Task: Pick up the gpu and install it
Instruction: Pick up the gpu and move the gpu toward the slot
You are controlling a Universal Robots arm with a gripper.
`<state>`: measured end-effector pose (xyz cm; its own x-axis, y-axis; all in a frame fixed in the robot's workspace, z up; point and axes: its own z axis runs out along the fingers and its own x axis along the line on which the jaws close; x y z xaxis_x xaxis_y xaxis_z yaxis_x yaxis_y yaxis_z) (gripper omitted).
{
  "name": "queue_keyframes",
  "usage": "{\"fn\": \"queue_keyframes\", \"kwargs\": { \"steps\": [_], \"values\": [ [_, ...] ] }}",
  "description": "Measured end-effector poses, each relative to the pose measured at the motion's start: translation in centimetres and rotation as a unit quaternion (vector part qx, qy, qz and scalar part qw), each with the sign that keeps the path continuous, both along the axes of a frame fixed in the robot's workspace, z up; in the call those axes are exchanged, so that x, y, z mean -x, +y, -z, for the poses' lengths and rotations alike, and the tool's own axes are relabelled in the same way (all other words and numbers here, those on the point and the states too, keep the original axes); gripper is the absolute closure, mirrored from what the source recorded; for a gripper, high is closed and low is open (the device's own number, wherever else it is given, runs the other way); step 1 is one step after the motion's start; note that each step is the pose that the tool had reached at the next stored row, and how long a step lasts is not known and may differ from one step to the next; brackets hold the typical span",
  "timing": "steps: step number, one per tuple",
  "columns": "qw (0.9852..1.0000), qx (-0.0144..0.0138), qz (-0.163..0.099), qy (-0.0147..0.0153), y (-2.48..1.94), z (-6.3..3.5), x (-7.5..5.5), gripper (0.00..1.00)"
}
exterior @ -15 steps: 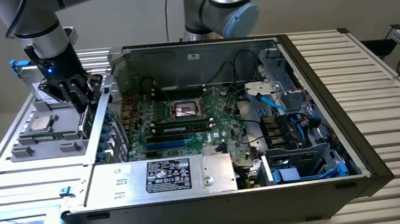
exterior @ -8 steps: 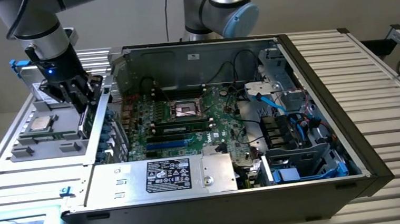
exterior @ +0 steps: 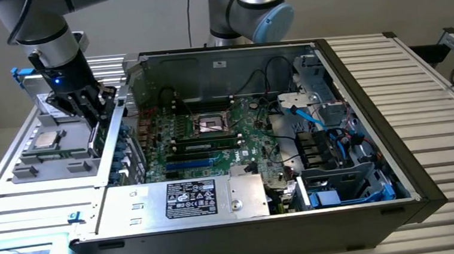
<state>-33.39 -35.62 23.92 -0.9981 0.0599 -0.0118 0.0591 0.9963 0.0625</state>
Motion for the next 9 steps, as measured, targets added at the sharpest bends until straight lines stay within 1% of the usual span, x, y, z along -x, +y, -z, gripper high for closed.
{"fn": "queue_keyframes", "kwargs": {
  "steps": [5,6,9],
  "values": [
    [1.0000,-0.0001,0.000,-0.0003,0.00,-0.01,0.00,0.72],
    [1.0000,-0.0002,0.000,-0.0014,0.03,-0.12,0.01,0.72],
    [1.0000,0.0000,0.000,-0.0062,0.13,-0.96,0.02,0.72]
  ]
}}
